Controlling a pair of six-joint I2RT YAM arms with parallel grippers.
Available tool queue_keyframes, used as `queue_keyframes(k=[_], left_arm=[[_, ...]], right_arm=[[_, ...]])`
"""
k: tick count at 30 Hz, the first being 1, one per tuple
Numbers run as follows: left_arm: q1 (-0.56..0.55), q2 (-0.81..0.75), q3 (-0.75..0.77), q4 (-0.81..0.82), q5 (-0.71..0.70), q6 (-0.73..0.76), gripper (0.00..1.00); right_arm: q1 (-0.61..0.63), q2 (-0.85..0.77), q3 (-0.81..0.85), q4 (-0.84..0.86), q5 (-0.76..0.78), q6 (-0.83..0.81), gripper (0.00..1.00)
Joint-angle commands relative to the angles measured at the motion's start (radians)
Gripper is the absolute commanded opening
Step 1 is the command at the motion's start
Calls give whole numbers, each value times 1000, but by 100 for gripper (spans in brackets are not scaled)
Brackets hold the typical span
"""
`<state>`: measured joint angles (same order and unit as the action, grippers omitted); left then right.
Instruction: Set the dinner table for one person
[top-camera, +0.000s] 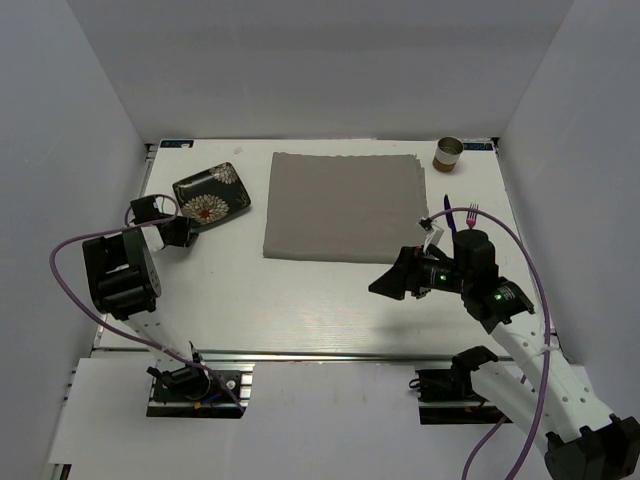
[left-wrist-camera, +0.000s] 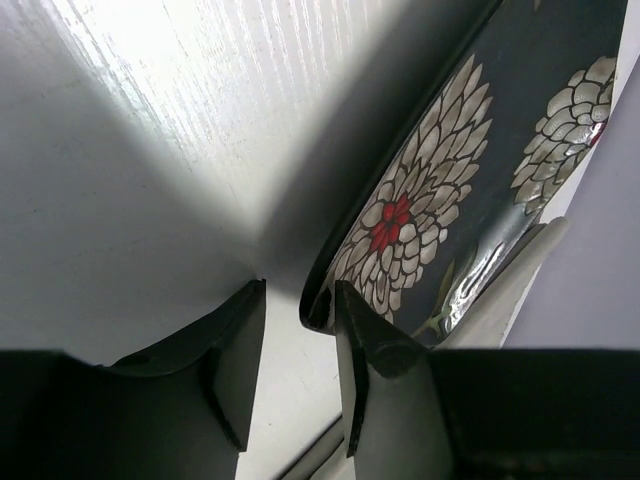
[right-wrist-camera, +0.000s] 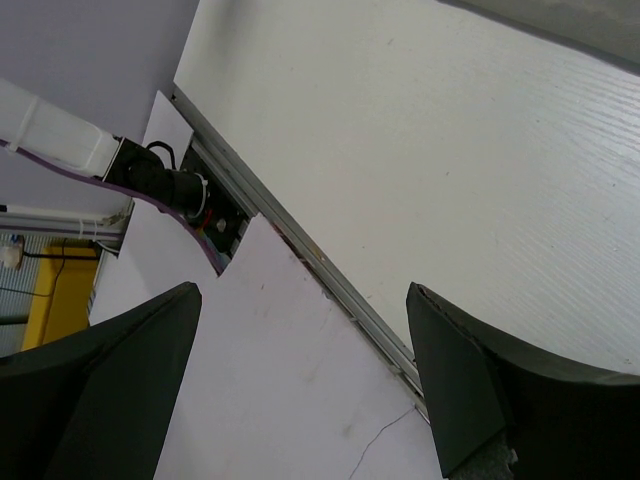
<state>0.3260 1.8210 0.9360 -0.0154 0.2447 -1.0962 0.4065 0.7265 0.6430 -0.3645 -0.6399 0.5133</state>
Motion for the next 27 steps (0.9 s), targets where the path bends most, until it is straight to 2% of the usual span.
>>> queue_keyframes(k=[1, 4, 7, 8, 11, 14, 19, 24, 27], left_arm=[[-2, 8, 9, 8, -8, 2, 44], [-2, 17, 10, 40, -19, 6, 41], [-2, 31, 12, 43, -28, 4, 32], [-2, 34, 11, 52, -28, 4, 27], [-2, 61, 30, 65, -13, 7, 1], [-2, 74, 20, 74, 21, 1, 0], [-2, -49, -117, 282, 55, -48, 0], [-24, -291, -173, 216, -83, -59, 0], [-24, -377, -200, 226, -93, -60, 0]], right_arm=[[3, 5, 35, 2, -20, -12, 89], [2, 7, 29, 7, -18, -9, 89], [2, 1, 20, 7, -18, -6, 89], [2, -1, 17, 9, -17, -6, 89], [3, -10, 14, -1, -7, -6, 89], [3, -18, 14, -14, -1, -7, 89], [0, -29, 6, -17, 0, -9, 89], [3, -41, 6, -25, 0, -6, 89], [0, -52, 4, -36, 6, -6, 89]])
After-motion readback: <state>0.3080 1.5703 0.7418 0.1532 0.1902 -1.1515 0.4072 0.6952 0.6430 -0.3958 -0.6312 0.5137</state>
